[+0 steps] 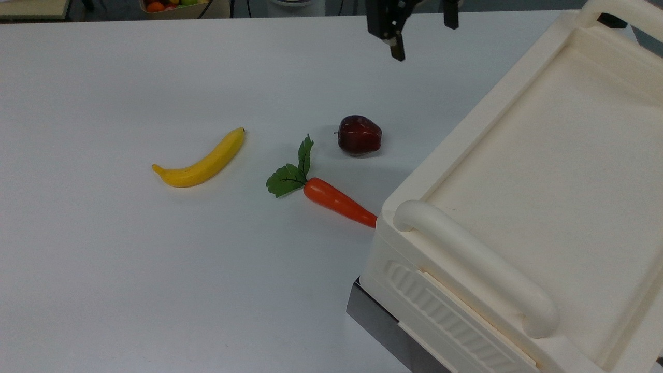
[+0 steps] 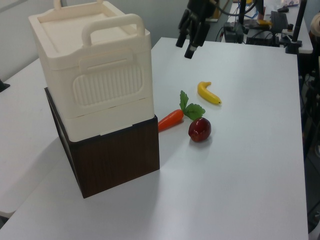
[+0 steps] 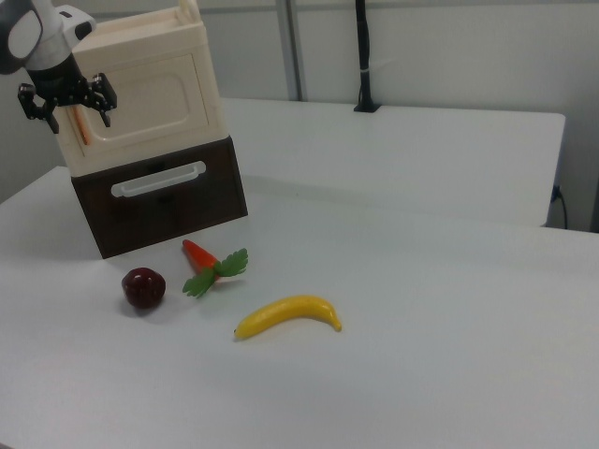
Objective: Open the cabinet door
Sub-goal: 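Move the gripper to the edge of the cabinet door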
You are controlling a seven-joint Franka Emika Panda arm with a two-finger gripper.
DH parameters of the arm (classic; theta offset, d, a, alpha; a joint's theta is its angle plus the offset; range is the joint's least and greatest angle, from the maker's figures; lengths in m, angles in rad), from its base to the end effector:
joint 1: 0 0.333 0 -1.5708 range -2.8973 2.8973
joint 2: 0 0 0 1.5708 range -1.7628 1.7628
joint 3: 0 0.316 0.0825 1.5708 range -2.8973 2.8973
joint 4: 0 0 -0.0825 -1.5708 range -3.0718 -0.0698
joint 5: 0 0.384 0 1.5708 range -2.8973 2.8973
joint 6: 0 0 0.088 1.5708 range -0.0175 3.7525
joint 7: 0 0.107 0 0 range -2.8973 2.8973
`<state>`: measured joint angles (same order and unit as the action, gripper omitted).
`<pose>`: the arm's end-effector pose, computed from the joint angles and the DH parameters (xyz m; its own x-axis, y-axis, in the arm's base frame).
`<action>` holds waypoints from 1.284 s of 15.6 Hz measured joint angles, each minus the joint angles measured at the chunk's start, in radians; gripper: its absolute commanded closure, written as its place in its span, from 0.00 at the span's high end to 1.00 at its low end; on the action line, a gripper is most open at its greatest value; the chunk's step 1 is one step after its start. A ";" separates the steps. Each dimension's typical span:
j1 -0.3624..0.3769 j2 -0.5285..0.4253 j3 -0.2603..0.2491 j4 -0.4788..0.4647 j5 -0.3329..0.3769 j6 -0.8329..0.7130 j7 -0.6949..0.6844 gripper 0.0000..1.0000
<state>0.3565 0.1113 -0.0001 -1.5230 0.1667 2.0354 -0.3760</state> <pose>0.5856 0.2280 0.6325 0.7036 0.5745 0.4182 0.6371 -0.7707 -0.0129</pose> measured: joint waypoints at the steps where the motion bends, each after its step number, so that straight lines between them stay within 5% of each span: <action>1: 0.006 0.010 0.000 0.004 0.011 0.023 -0.023 0.97; 11: 0.066 0.118 0.003 0.082 0.019 0.183 -0.110 0.97; 20: 0.068 0.151 0.014 0.084 0.019 0.218 -0.111 0.33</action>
<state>0.4242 0.2625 0.0134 -1.4390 0.1856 2.2538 -0.4866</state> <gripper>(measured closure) 0.401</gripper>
